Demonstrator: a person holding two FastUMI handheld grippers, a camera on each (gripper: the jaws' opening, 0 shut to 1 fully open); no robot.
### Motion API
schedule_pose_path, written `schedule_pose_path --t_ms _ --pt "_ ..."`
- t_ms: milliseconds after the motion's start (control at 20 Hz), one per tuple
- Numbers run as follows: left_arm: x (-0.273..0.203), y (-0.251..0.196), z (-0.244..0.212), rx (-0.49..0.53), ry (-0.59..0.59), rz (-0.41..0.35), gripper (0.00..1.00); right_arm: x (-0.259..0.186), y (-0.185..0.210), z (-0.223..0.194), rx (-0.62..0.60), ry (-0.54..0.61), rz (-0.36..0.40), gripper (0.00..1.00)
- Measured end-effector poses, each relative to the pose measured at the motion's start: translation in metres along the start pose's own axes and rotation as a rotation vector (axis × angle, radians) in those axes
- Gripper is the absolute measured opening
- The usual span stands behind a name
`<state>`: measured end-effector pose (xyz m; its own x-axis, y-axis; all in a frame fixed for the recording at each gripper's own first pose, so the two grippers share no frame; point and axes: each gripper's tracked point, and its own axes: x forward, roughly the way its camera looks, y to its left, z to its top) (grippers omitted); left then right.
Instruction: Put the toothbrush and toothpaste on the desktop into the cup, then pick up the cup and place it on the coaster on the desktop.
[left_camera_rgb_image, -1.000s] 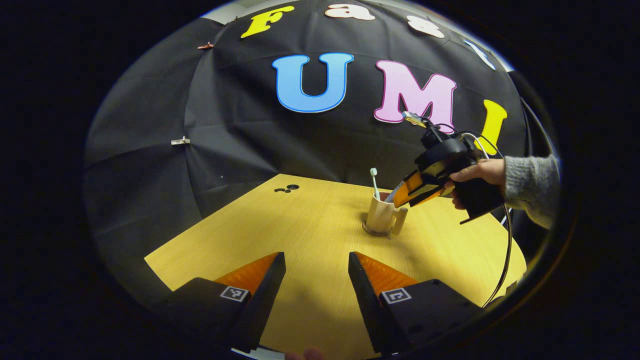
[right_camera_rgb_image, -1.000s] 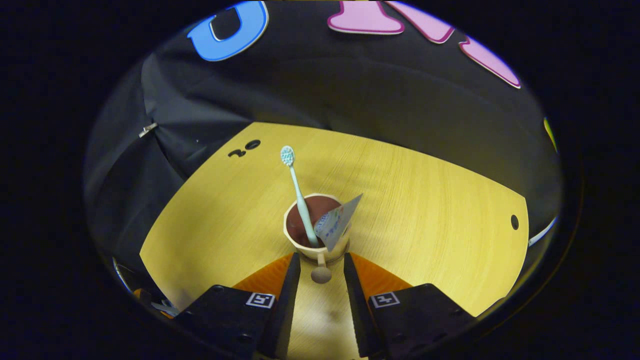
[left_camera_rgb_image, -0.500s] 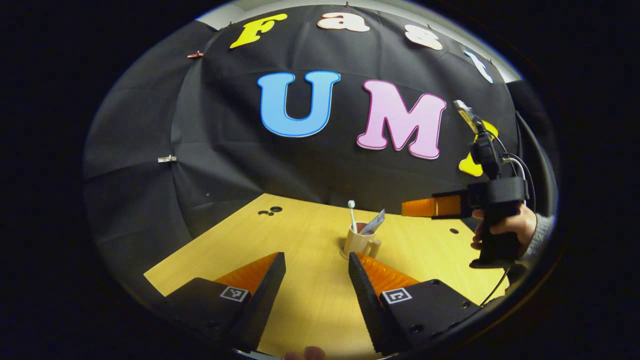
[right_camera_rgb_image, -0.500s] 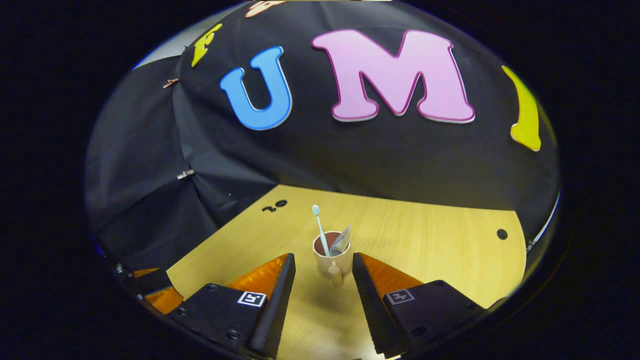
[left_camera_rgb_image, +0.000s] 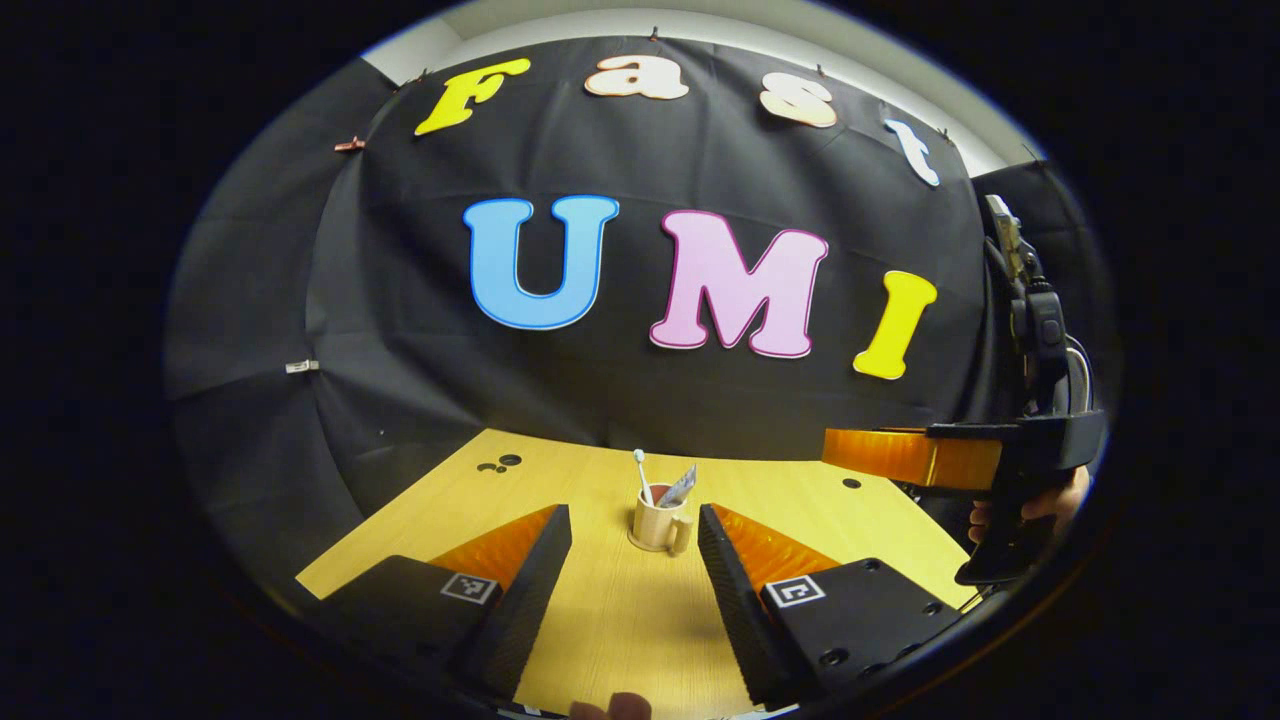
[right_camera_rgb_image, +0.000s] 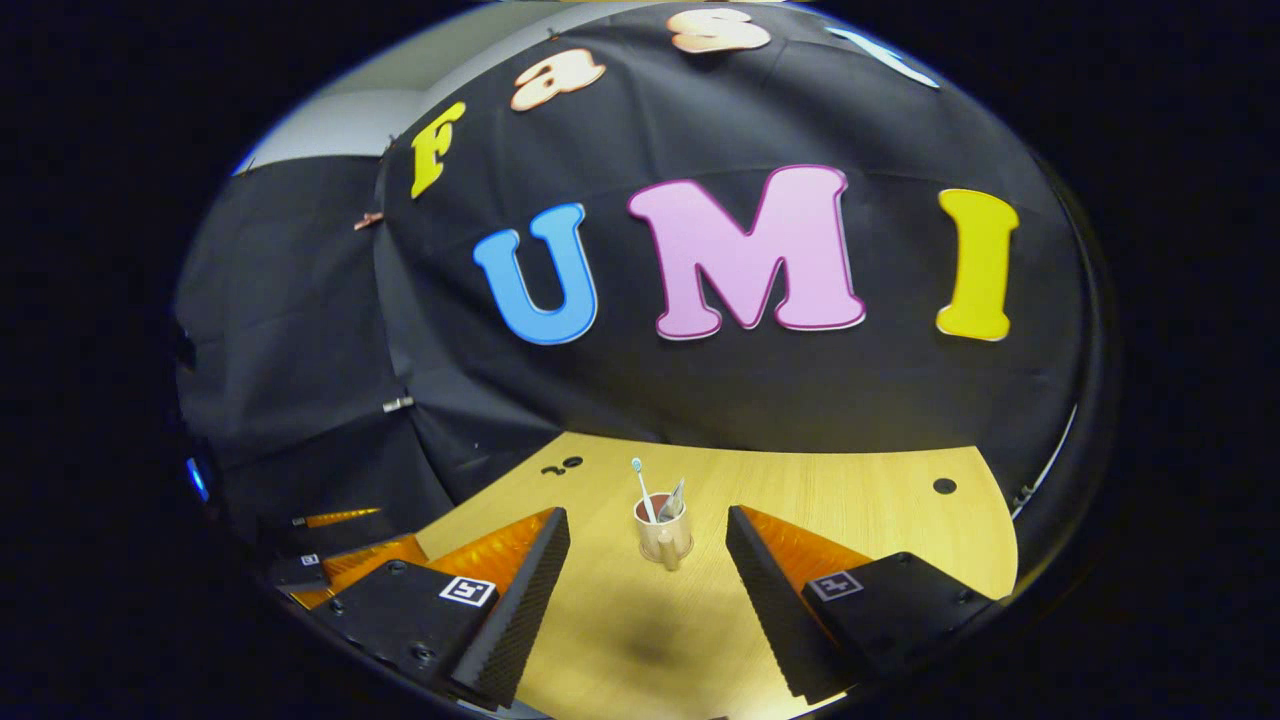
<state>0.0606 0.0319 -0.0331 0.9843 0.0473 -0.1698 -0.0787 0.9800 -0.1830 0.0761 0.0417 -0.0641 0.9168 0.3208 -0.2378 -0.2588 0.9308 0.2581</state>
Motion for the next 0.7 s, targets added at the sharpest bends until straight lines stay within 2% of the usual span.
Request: schedule_pose_path --t_ms 300,600,700 --pt "-0.023 -0.015 0.014 0.044 -0.031 -0.012 0.85 -0.042 0.0 0.011 0.041 -0.052 -0.028 0.97" --pt "-0.028 -0.025 0.022 0.08 -0.055 -0.022 0.85 -0.062 0.001 0.021 -0.039 -0.117 -0.053 0.98" --pt "-0.029 -0.028 0.023 0.089 -0.057 -0.03 0.85 -0.066 0.007 0.02 -0.033 -0.119 -0.041 0.97"
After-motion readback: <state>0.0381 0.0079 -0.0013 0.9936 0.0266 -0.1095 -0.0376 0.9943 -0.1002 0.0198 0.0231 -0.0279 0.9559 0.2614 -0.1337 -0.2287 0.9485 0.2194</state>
